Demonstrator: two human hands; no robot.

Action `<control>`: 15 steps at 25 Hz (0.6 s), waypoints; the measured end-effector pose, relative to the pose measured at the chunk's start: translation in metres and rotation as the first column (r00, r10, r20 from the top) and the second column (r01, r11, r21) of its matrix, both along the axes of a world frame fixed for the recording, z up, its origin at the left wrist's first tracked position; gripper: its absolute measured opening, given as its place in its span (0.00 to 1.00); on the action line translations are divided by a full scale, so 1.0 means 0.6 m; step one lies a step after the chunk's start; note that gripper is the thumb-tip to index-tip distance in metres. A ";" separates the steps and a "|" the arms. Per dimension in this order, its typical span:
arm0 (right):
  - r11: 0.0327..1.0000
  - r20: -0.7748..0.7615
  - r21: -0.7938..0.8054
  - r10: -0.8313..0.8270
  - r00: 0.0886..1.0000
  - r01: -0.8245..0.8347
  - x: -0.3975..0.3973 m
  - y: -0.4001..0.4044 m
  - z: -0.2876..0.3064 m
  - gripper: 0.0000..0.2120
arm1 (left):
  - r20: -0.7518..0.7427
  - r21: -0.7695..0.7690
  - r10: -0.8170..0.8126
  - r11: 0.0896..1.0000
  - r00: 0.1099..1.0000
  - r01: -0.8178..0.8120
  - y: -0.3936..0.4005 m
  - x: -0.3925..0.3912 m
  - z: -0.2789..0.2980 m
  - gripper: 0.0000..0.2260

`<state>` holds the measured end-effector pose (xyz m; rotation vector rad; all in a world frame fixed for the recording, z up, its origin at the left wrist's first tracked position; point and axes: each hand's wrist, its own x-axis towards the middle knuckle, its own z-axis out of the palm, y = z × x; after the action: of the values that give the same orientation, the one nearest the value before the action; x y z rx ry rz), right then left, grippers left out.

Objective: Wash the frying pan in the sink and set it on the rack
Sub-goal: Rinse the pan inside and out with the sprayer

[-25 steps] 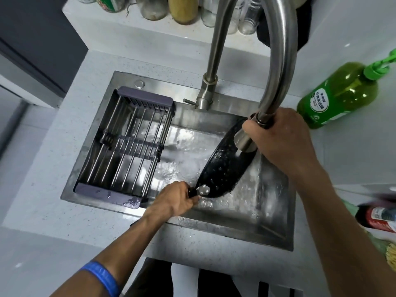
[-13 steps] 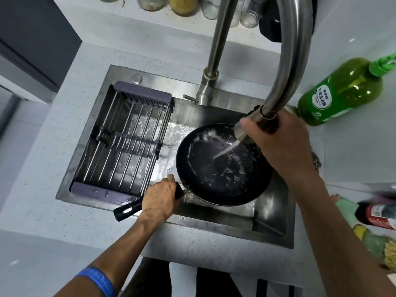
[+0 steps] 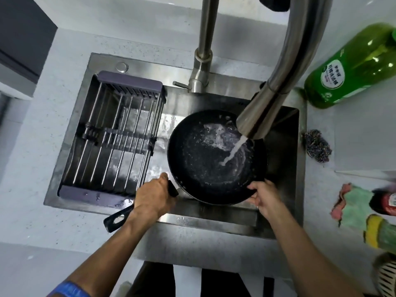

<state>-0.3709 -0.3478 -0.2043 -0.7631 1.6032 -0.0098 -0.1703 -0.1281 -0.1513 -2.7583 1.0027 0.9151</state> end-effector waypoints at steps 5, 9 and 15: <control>0.996 -0.061 -0.004 0.087 0.994 -0.088 -0.001 -0.023 -0.031 0.14 | -0.044 0.046 0.021 0.999 0.999 -0.019 -0.050 -0.010 -0.039 0.15; 0.697 -0.515 -0.245 0.495 0.699 -0.674 -0.007 -0.009 -0.057 0.28 | -0.013 0.063 0.075 0.995 0.997 -0.074 -0.053 -0.017 -0.072 0.11; -0.302 -0.417 -0.323 0.896 -0.152 -0.897 0.088 0.041 -0.164 0.31 | -0.021 0.141 -0.055 0.988 0.998 0.057 -0.061 0.007 -0.127 0.11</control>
<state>-0.3181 -0.3235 -0.3026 -2.4124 0.4284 0.7618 -0.1659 -0.1644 -0.2277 -2.5970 0.9720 0.9635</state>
